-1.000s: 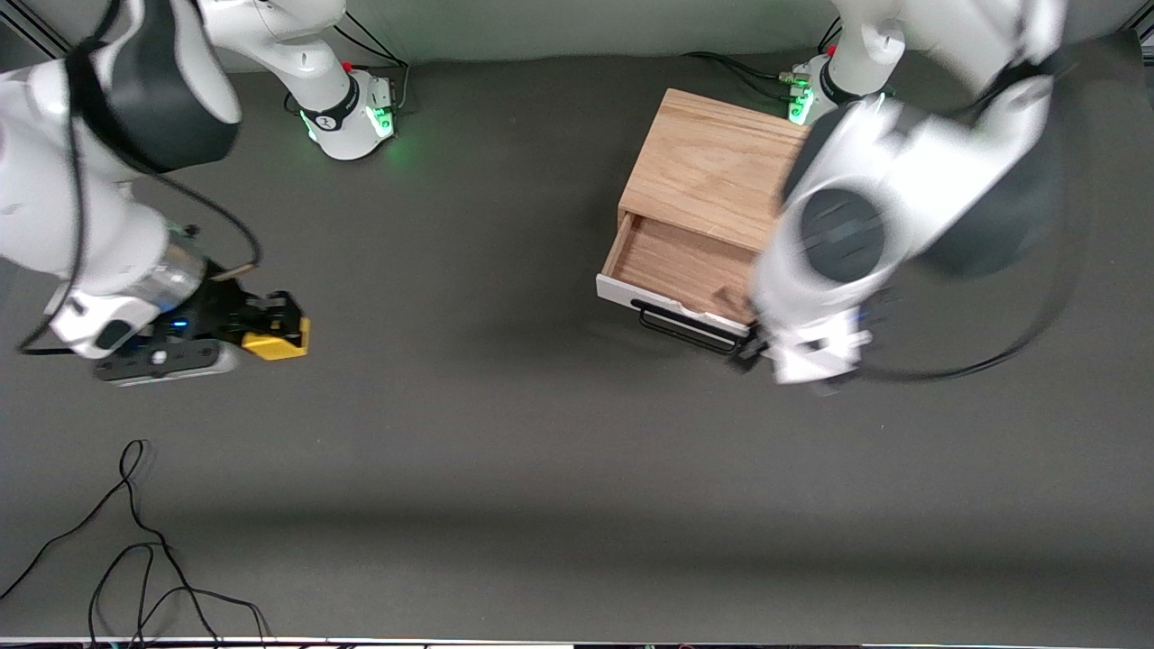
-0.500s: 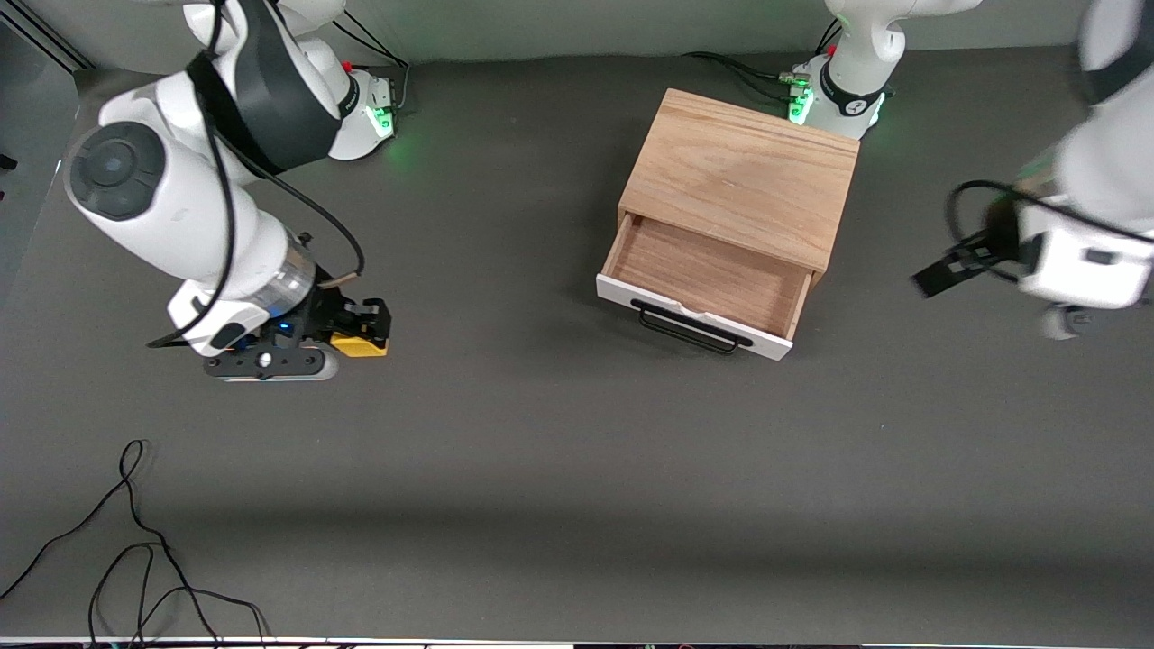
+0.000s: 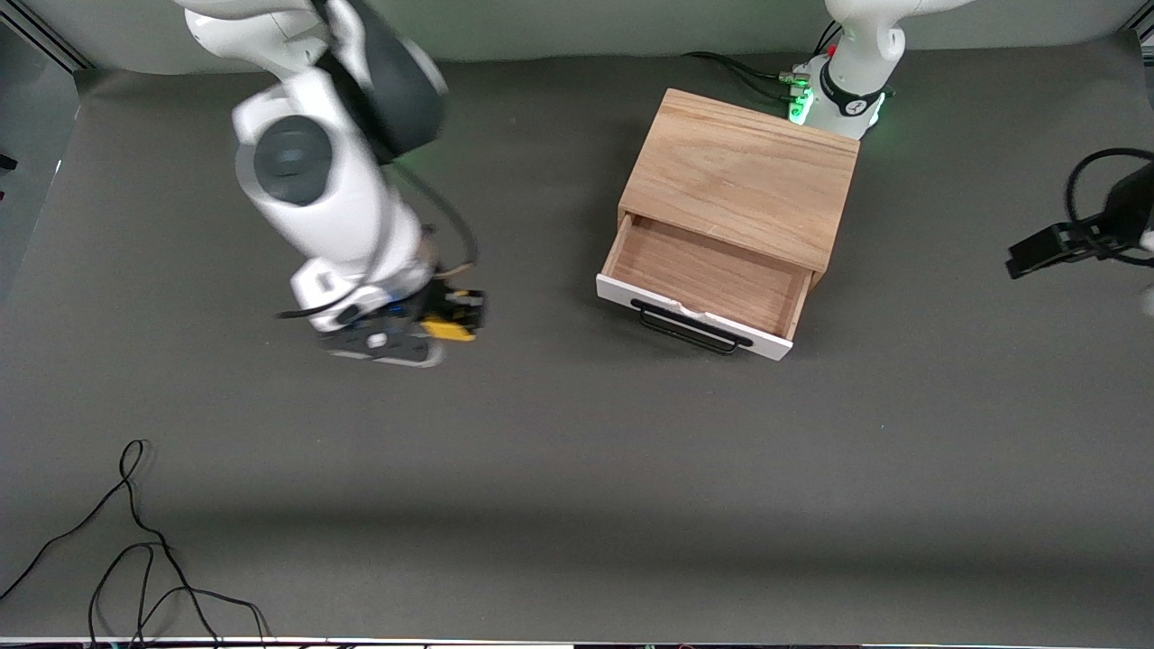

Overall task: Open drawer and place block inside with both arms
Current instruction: 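Carry the yellow cube with the right gripper over the open drawer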

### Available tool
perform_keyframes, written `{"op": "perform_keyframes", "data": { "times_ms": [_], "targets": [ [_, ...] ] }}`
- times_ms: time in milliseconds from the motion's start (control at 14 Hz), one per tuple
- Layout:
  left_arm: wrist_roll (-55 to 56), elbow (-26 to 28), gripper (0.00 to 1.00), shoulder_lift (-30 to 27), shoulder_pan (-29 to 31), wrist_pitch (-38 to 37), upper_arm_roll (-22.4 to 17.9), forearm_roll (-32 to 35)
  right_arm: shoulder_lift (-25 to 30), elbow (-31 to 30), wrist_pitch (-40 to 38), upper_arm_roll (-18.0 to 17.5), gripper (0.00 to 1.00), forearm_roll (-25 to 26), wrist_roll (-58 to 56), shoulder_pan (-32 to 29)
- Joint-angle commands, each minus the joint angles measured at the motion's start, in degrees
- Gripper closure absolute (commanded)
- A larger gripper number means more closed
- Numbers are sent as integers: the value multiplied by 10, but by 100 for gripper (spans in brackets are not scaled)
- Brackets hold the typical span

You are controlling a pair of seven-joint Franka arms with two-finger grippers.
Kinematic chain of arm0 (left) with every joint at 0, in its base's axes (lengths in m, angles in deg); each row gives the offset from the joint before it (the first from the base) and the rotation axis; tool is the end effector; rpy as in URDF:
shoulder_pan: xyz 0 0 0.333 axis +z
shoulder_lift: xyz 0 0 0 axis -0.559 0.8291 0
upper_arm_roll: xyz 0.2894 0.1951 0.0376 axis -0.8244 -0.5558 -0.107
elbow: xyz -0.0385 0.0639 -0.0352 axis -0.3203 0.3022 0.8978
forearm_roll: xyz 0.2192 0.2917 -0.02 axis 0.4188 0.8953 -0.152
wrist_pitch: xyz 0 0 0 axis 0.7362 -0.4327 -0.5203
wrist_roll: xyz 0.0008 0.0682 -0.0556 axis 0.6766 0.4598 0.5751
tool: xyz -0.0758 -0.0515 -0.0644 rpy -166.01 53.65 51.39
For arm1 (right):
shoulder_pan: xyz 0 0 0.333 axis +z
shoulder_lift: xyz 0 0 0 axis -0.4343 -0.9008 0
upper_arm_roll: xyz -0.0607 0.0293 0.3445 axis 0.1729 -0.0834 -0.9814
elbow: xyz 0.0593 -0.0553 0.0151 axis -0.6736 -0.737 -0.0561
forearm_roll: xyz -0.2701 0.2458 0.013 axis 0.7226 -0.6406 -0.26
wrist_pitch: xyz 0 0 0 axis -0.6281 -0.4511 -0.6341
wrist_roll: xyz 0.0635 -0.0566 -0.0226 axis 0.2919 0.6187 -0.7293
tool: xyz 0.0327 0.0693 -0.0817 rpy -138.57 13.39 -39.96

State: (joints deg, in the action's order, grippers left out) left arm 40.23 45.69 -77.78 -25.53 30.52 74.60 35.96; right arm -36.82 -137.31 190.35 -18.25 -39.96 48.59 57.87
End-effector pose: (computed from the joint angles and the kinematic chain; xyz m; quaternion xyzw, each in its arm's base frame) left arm 0.5503 -0.0034 0.6648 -0.9962 -0.0828 0.0232 0.0145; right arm 0.5698 0.3760 0.5317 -0.9927 0.1169 0.0031 0.0288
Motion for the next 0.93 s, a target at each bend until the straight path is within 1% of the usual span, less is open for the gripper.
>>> {"op": "perform_keyframes", "data": {
  "times_ms": [0, 143, 286, 357, 571, 643, 786, 857],
  "targets": [
    [-33, 43, 0, -33, -34, 46, -32, -5, -95, 120, -5, 7, 100, 1, 92, 43],
    [-52, 43, 0, -34, -40, 47, -32, -2, -129, 160, 3, 6, 100, 0, 126, 61],
    [-95, 43, 0, -34, -39, 41, -31, -1, -144, 161, 56, 6, 100, -2, 190, 81],
    [-96, 43, 0, -34, -39, 42, -30, -1, -153, 162, 74, 5, 100, -2, 212, 92],
    [-98, 48, 0, -40, -38, 49, -27, 1, -163, 161, 80, 2, 100, -5, 218, 129],
    [-105, 53, 0, -41, -37, 54, -28, 1, -162, 161, 75, -5, 100, -5, 234, 134],
    [-117, 70, 0, -47, -34, 69, -29, 1, -162, 159, 73, -35, 100, -4, 270, 135],
    [-118, 75, 0, -48, -37, 73, -33, 1, -162, 156, 66, -41, 100, -2, 285, 139]
  ]
}}
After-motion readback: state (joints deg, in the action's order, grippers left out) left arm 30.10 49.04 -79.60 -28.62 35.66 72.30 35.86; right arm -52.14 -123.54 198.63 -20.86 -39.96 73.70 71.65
